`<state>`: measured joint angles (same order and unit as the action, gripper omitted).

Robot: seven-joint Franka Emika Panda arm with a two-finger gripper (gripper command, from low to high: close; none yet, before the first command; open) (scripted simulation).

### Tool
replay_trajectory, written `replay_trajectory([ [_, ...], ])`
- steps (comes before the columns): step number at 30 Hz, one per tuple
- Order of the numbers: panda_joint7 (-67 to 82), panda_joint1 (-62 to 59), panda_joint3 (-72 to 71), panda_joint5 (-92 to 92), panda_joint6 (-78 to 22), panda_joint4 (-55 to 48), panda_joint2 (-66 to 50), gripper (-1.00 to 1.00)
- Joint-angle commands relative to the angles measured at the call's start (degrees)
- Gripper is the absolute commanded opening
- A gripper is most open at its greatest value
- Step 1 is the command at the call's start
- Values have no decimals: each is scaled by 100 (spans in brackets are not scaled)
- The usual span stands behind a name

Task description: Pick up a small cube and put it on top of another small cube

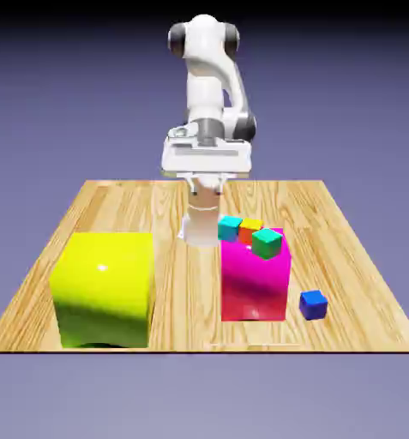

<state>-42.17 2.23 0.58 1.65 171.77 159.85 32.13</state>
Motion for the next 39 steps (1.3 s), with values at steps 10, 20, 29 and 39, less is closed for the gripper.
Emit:
replay_trajectory([
  [10, 1533, 1259, -336, -896, -1525, -1304, -2077, 0],
  [20, 3070, 2472, -696, -1863, -2979, -2576, -4153, 0],
  [29, 3681, 2857, -855, -3050, -2913, -3067, -5616, 0],
  [39, 3871, 2792, -1035, -2798, -3273, -3023, -5201, -100],
])
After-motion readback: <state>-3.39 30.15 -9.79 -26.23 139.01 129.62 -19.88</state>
